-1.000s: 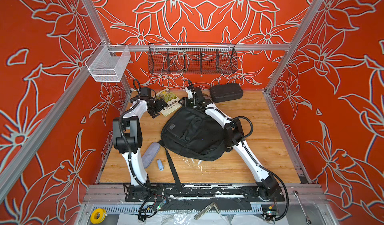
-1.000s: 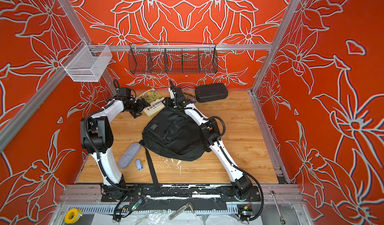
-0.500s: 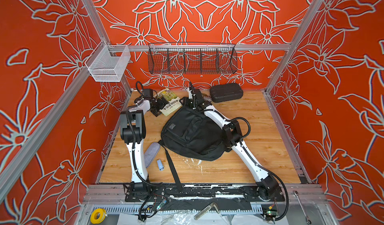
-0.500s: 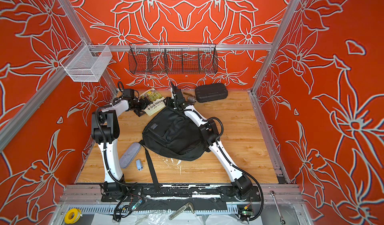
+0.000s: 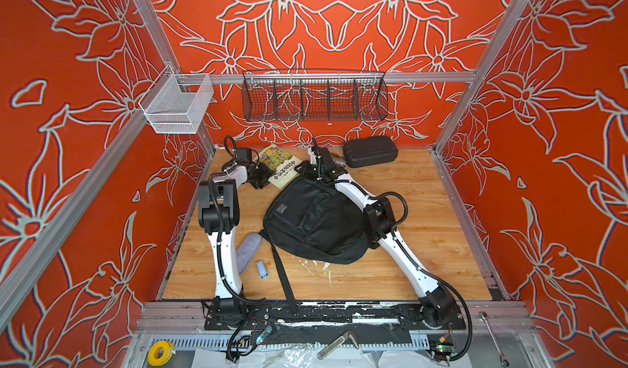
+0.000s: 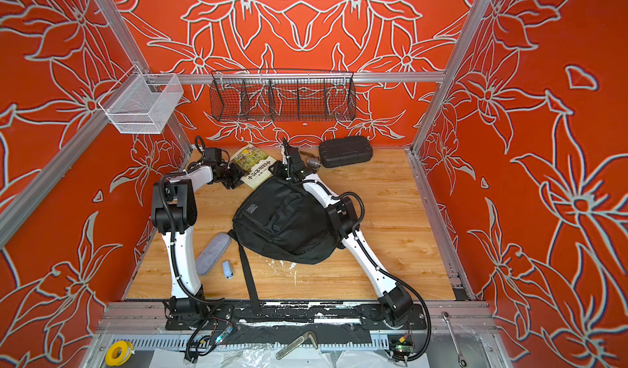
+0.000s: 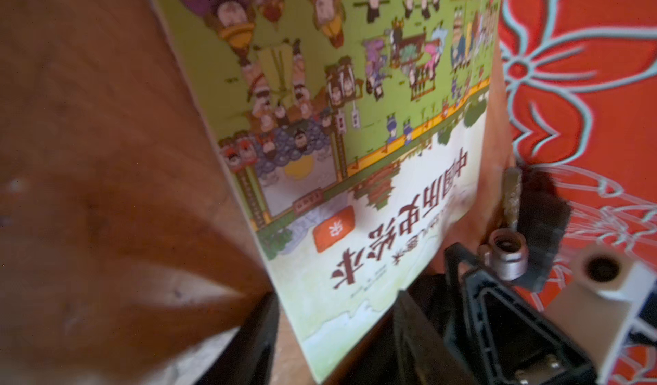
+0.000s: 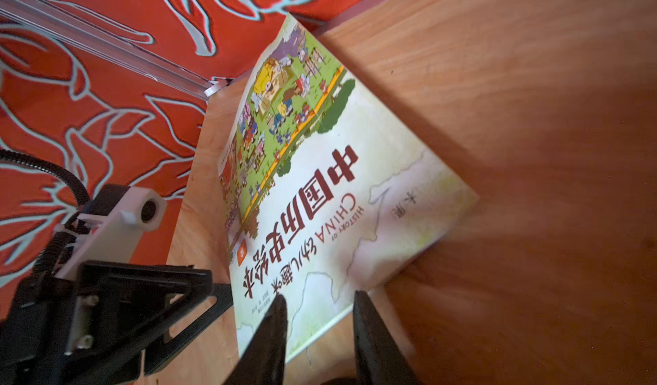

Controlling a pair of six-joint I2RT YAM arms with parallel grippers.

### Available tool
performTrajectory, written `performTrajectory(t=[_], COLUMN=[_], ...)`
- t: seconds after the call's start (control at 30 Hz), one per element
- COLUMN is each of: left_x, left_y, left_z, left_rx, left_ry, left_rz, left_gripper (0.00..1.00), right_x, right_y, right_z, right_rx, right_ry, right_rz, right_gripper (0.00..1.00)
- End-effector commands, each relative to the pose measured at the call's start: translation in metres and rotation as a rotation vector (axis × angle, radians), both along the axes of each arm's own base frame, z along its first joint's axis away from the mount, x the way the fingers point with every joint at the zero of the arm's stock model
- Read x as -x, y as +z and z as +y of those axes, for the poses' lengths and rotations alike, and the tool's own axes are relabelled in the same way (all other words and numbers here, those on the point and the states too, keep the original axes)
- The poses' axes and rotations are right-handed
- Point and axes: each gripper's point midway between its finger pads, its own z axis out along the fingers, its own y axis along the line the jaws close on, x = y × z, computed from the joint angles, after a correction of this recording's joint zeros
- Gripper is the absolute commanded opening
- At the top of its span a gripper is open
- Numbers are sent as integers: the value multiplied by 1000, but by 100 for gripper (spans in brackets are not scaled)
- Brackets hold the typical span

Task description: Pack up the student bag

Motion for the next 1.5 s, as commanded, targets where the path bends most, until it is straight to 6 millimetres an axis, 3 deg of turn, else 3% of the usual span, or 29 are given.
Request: performTrajectory(t=[0.0, 0.13, 0.2, 0.3, 0.37, 0.47, 0.57, 0.67, 0.83, 1.03, 1.13, 1.47], left_x=[23, 28, 27, 18, 8, -7, -23, -36, -45, -59, -54, 27], left_y=[-29, -20, -3, 29, 48, 62, 54, 29, 2, 0, -6, -45], left_z=[2, 9, 11, -3, -26, -55, -65, -59, -53, -73, -78, -56], left_rx=[-37, -91, -133, -164, -198, -273, -317, -335, -488, -760, -836, -790], left_ry=[6, 10, -11, -96, -201, -330, -379, -368, -387, -457, -501, -576], left_rz=[110, 112, 58, -35, -91, -122, -93, -9, 64, -36, 27, 393], left_gripper=[36, 12, 13, 30, 43, 59, 70, 77, 82, 93, 97, 96], right_x=[44, 64, 71, 59, 41, 19, 9, 12, 34, 58, 66, 78], right_y=[-58, -54, -46, -14, 25, 83, 129, 152, 158, 162, 161, 157], right_z=[8, 14, 21, 21, 14, -4, -20, -32, -45, -59, -64, -64], right_rx=[59, 88, 48, 1, -42, -86, -108, -94, -18, 58, 96, 72], right_ry=[80, 137, 185, 177, 139, 88, 59, 51, 87, 122, 136, 168], right_rz=[221, 257, 257, 158, 34, -120, -228, -277, -275, -282, -272, -233], right_gripper=[28, 24, 18, 19, 22, 28, 33, 35, 35, 36, 37, 38])
